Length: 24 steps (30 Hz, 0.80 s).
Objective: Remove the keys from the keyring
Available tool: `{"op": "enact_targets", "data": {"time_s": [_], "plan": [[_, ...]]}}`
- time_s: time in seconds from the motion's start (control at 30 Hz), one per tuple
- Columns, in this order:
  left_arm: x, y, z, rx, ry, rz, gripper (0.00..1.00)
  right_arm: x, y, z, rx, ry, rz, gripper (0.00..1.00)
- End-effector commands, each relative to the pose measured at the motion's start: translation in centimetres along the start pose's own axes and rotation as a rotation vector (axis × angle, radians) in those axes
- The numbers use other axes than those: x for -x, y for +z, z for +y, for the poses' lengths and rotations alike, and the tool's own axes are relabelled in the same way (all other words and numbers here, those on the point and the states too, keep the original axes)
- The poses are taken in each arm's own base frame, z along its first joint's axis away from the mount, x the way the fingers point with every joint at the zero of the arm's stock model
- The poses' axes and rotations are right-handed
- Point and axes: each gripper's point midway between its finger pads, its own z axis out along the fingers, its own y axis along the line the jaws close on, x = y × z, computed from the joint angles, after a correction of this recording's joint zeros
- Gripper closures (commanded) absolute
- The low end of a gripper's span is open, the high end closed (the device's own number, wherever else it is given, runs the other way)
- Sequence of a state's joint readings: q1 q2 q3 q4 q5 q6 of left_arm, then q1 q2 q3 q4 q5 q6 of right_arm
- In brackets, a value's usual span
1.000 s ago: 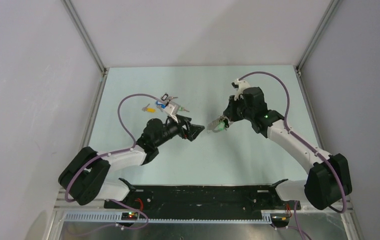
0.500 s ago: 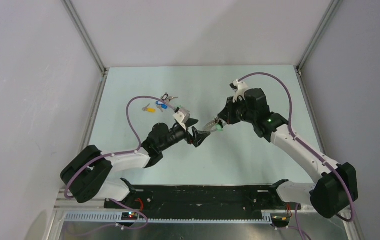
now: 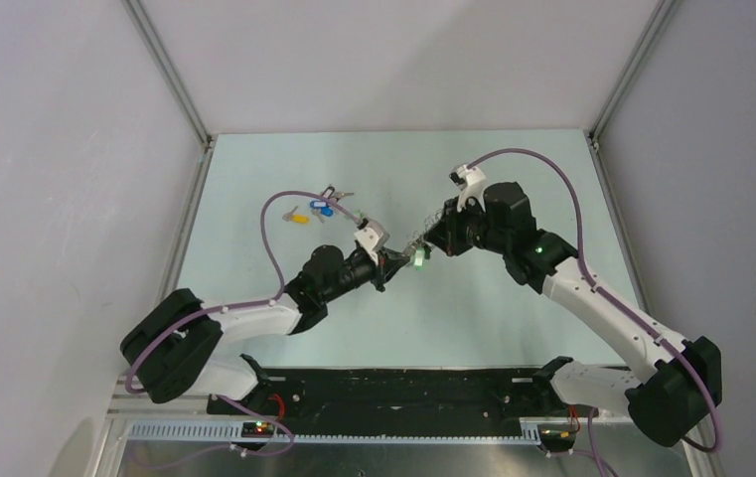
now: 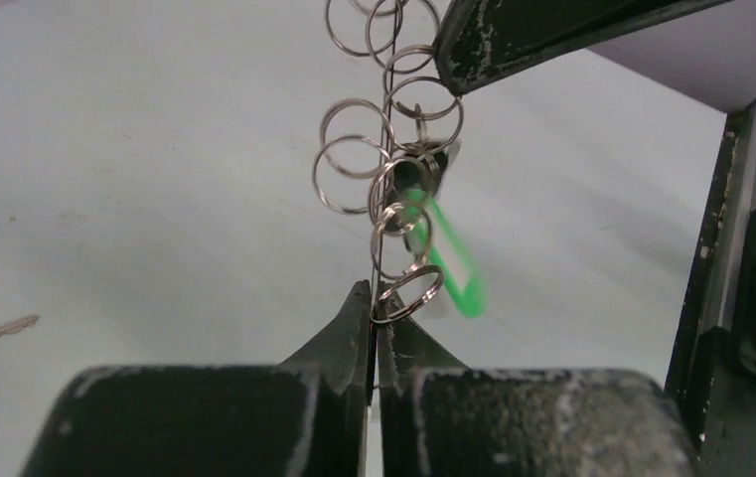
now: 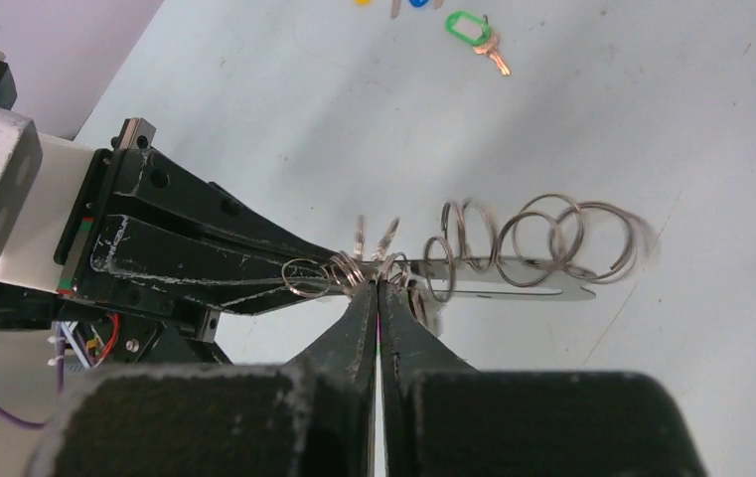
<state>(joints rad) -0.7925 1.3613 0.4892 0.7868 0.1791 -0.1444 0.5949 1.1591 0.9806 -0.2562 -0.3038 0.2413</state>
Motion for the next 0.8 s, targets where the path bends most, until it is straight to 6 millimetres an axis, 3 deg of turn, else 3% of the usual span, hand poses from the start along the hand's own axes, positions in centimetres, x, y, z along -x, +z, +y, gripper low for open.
{"op": "enact_targets", "data": {"time_s": [0.0,0.1,0.2,0.3,0.33,0.37,0.47,0.6,0.7,0.77], "plan": [[2.5,0.6,0.2,0.010,0.054,-0.050,1.00,0.8,-1.6,1.3,0.028,-0.018,-0.015,0.91],[2.4,0.4,0.1,0.017,0.085,-0.047,1.00,0.4,-2.5,0.5,-0.018,-0.046,-0.006,0.57],[2.0,0.3,-0.2,0.018,0.140,-0.040,1.00,0.5,-3.8,-0.2,-0.066,-0.115,-0.015,0.43],[1.6,0.1,-0.1,0.053,0.281,-0.029,1.00,1.5,-5.6,-0.5,-0.103,-0.196,-0.070,0.41],[1.2,-0.1,-1.0,0.041,0.316,-0.024,1.00,1.9,-6.3,-0.4,-0.105,-0.241,-0.096,0.39],[1.2,-0.2,-0.5,0.082,0.390,-0.017,1.00,1.8,-6.5,-0.4,-0.098,-0.278,-0.105,0.38],[1.0,-0.8,-1.6,0.095,0.516,-0.008,1.00,1.5,-7.8,0.7,-0.024,-0.458,-0.152,0.37],[1.5,-1.6,-2.1,0.083,0.571,-0.022,1.00,0.7,-9.0,2.0,0.061,-0.709,-0.206,0.43],[1.7,-2.5,-3.6,-0.007,0.621,-0.053,1.00,-1.2,-9.3,2.8,0.144,-0.952,-0.179,0.45],[1.8,-3.1,-4.1,-0.036,0.647,-0.068,1.00,-1.8,-9.3,3.2,0.162,-1.008,-0.164,0.43]]}}
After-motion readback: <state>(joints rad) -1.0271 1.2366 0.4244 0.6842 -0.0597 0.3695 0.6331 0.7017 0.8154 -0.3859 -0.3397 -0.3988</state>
